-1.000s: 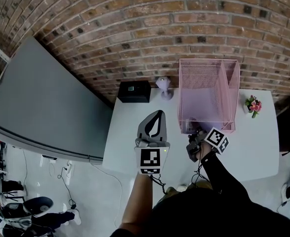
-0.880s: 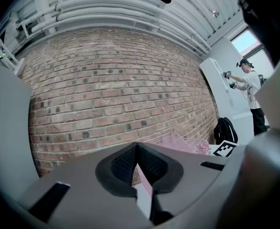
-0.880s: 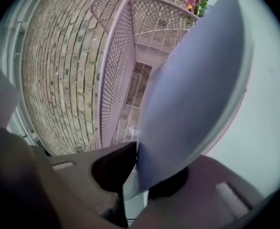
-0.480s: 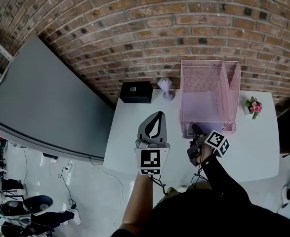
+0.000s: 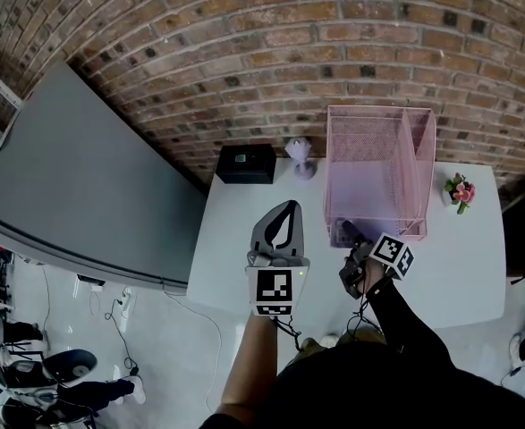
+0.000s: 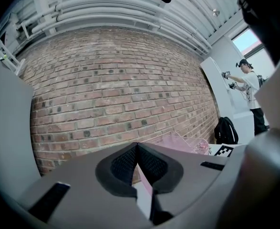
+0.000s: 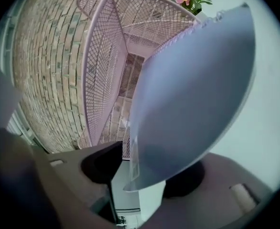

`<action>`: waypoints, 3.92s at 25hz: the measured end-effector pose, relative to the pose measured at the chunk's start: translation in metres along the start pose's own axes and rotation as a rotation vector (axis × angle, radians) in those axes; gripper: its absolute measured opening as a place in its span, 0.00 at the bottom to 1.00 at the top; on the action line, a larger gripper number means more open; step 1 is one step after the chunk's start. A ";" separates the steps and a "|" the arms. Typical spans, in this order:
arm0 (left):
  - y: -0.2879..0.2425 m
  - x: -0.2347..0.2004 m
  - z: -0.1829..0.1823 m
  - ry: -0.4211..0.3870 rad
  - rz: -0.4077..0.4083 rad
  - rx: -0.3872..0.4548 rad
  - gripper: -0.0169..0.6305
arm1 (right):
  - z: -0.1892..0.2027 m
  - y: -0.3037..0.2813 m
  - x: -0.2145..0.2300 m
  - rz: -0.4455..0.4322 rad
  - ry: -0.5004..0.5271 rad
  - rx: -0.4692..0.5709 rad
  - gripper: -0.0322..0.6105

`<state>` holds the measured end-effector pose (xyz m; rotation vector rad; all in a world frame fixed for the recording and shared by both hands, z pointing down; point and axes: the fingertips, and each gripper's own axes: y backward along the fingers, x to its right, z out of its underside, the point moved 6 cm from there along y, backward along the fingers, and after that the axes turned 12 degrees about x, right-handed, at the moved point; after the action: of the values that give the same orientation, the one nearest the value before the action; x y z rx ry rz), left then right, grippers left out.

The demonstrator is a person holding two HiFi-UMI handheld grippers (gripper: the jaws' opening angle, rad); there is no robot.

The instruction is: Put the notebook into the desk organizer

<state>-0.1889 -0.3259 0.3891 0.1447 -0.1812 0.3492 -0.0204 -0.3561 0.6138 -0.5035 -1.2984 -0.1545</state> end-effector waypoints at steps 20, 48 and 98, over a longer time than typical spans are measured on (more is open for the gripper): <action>0.037 0.032 -0.015 0.005 0.058 0.030 0.04 | 0.032 0.070 -0.006 -0.014 0.719 -0.151 0.42; 0.015 0.031 -0.001 0.029 0.035 0.013 0.04 | 0.008 0.041 -0.021 0.000 1.268 -0.082 0.05; 0.097 0.045 -0.027 0.031 0.111 0.053 0.04 | -0.032 0.180 -0.140 -0.121 1.353 0.464 0.05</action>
<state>-0.1771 -0.2162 0.3821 0.1819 -0.1493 0.4667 0.0383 -0.2351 0.4268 0.1306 -0.0079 -0.2257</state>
